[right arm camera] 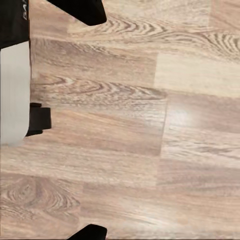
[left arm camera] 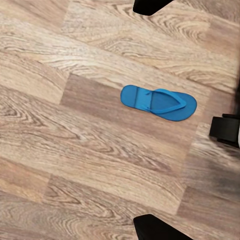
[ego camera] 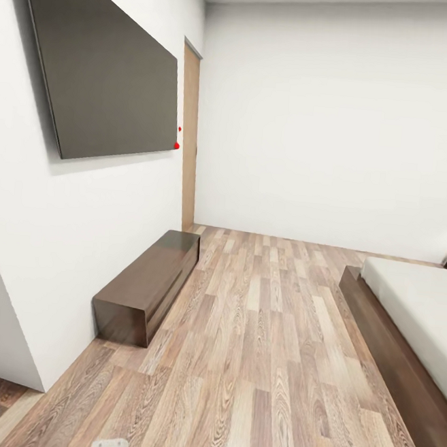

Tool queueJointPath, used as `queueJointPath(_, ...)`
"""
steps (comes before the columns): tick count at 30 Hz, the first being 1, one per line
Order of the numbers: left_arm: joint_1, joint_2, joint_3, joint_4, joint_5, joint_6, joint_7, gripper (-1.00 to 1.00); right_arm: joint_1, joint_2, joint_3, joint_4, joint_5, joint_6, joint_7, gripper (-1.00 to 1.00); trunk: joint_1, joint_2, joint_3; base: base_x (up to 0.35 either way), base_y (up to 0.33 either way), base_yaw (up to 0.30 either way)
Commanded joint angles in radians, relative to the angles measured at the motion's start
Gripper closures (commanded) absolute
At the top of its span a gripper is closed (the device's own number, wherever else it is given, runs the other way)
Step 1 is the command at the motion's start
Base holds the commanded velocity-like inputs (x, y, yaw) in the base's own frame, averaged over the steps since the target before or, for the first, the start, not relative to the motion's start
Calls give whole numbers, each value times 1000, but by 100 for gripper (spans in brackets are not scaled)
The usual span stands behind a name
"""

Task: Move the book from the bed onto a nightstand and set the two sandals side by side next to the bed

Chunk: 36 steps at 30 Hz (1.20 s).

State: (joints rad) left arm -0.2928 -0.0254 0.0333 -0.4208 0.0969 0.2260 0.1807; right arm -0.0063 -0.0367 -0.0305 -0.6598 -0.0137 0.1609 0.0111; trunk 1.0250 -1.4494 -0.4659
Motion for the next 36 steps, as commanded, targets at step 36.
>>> queueJointPath(36,0,-8,0,1,17,-36,3,-100,-9,-378,-63,-425,-873,621,668,-100,31,-57,-26,0,0,0)
